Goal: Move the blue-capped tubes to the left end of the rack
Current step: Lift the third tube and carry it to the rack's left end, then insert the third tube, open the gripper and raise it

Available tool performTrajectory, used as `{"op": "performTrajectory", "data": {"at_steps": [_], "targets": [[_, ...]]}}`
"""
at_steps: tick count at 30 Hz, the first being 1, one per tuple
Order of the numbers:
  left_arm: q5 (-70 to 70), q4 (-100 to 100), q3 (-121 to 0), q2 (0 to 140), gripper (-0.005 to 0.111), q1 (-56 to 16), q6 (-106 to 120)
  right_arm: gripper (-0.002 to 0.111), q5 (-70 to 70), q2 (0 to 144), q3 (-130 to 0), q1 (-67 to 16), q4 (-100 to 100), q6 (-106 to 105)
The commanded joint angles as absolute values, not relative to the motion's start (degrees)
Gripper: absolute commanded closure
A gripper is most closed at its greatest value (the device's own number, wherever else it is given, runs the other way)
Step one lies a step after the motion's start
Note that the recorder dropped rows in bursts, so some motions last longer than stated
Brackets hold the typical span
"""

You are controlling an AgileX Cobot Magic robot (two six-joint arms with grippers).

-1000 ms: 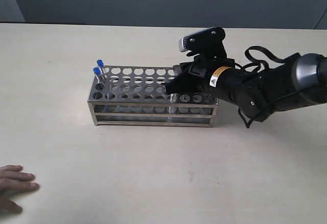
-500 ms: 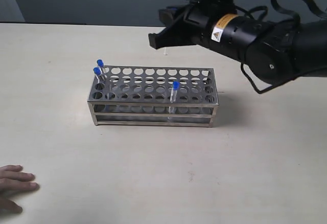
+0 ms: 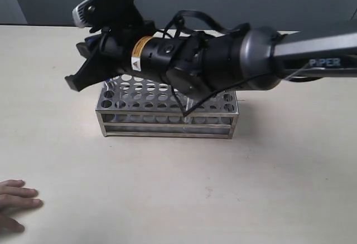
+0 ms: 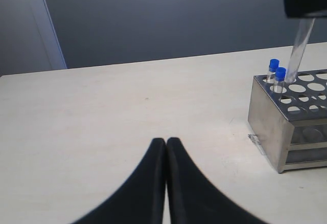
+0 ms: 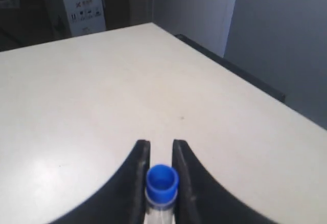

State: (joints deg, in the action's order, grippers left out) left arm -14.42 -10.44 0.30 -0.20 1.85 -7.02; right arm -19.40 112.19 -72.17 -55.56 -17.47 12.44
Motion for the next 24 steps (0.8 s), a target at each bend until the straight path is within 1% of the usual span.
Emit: {"op": "performTrajectory", "data": {"at_steps": [1, 7, 13, 24], "targets": [[-13.73, -10.55, 0.00, 0.00, 0.106, 1.60, -7.06, 0.108, -17.94, 115.41, -73.97, -56.64, -17.96, 12.55], [-13.73, -10.55, 0.00, 0.00, 0.106, 1.60, -7.06, 0.108, -16.63, 116.03, -74.02, -56.64, -17.96, 12.16], [-13.73, -10.55, 0.00, 0.00, 0.106, 1.60, -7.06, 0.108, -10.68, 116.03, -76.98, -56.64, -18.20, 10.75], [-13.73, -10.55, 0.00, 0.00, 0.106, 1.60, -7.06, 0.108, -10.09, 118.35, -77.37, -56.64, -17.96, 9.67]]}}
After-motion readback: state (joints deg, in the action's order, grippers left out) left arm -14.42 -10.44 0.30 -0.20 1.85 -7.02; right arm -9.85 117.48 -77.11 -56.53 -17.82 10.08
